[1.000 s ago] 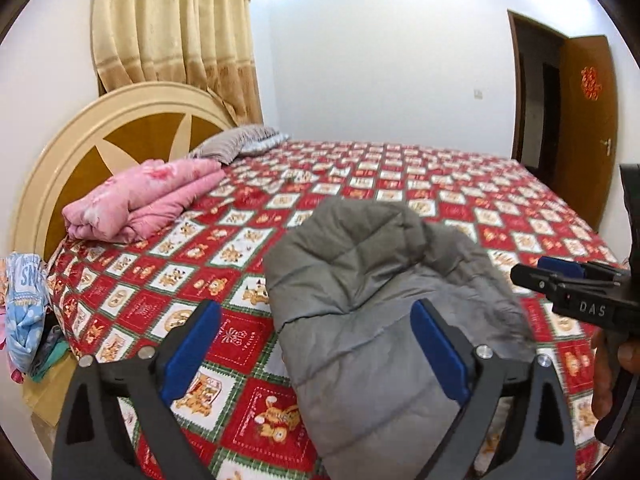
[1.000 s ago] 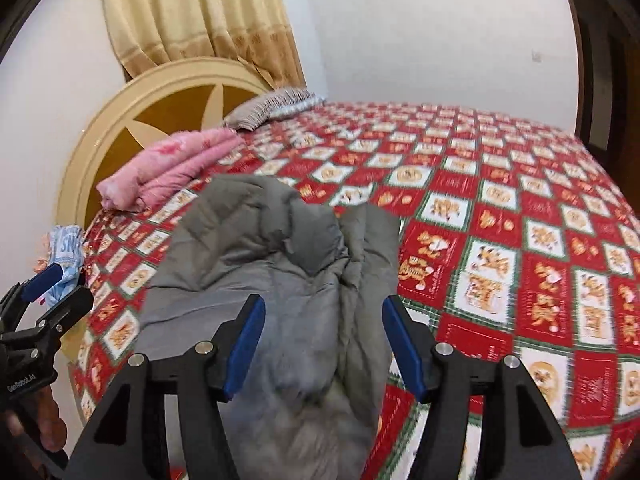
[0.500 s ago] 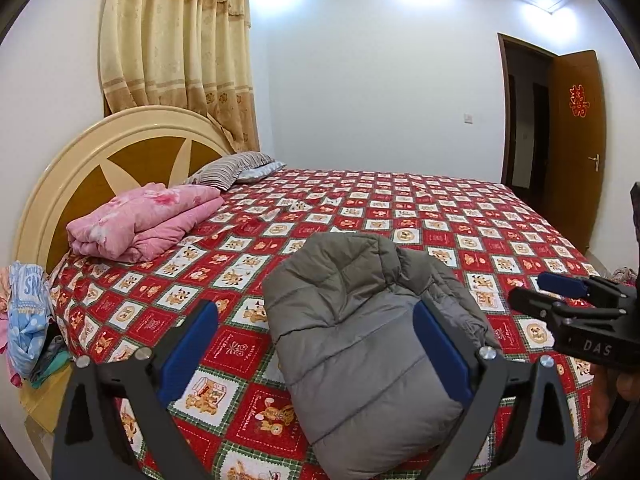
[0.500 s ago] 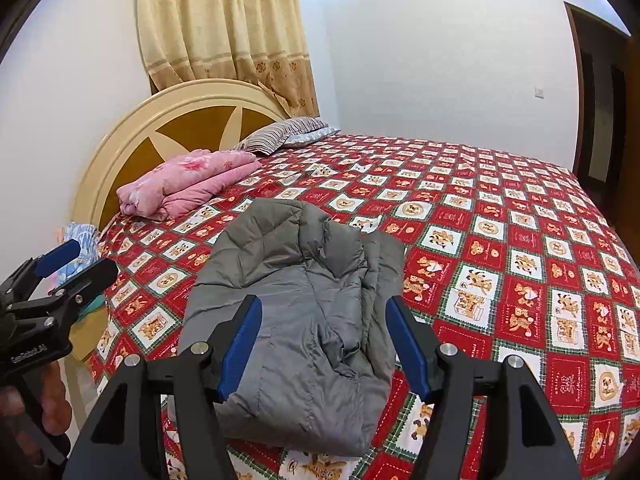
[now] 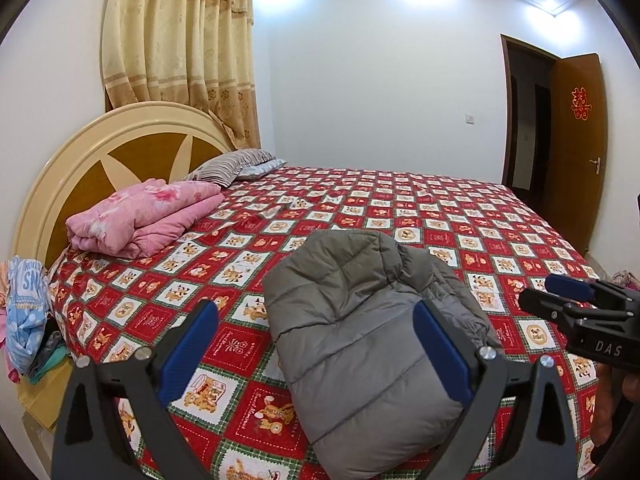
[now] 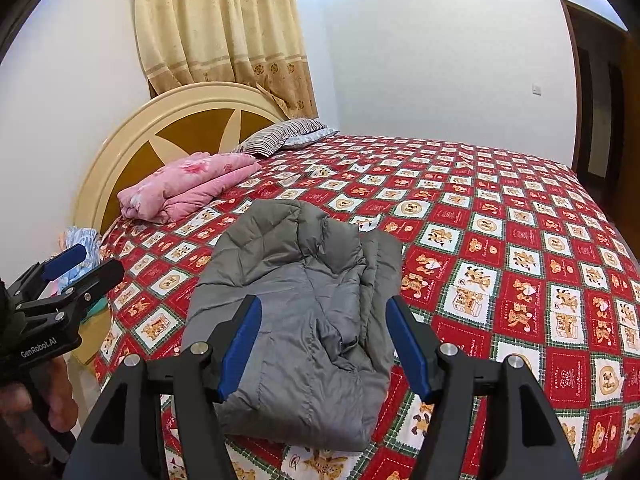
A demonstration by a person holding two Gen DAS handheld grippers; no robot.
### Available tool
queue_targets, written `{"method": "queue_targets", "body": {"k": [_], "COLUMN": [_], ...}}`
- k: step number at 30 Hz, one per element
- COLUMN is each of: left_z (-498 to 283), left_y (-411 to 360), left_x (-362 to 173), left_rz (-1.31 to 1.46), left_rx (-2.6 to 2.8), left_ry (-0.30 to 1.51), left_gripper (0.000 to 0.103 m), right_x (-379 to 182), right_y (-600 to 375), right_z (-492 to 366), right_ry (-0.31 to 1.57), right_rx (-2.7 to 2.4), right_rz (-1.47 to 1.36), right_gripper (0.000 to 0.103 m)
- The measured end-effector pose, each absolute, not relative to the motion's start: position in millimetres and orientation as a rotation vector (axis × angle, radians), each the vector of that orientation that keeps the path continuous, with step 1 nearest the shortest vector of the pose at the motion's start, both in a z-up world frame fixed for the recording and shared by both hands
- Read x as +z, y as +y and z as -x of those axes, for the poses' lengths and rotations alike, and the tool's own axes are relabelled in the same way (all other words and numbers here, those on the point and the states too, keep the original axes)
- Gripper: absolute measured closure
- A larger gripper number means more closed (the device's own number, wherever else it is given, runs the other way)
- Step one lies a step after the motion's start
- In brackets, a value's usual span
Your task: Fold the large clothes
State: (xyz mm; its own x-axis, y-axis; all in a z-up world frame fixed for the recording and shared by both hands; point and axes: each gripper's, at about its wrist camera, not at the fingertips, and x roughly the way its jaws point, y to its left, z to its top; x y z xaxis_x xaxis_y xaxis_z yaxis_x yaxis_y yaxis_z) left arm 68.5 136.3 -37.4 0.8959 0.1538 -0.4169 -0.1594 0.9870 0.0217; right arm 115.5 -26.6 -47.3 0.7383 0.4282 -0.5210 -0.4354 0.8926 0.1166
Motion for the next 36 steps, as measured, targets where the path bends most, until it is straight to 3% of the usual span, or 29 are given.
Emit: {"method": "queue_targets", "body": {"k": [36], "left_z": [-69.8], "left_y": [137.9], "left_x": [-38.0], "left_rz": [0.027], "left_rx": [0.181], "left_ry": [0.44], "left_gripper": [0.0], "right_x": [-50.0], "right_y": [-29.0], "right_z": [-113.3], "right_ry": [0.564], "right_rx": [0.477], "right_rz": [0.017], "right_gripper": [0.038]}}
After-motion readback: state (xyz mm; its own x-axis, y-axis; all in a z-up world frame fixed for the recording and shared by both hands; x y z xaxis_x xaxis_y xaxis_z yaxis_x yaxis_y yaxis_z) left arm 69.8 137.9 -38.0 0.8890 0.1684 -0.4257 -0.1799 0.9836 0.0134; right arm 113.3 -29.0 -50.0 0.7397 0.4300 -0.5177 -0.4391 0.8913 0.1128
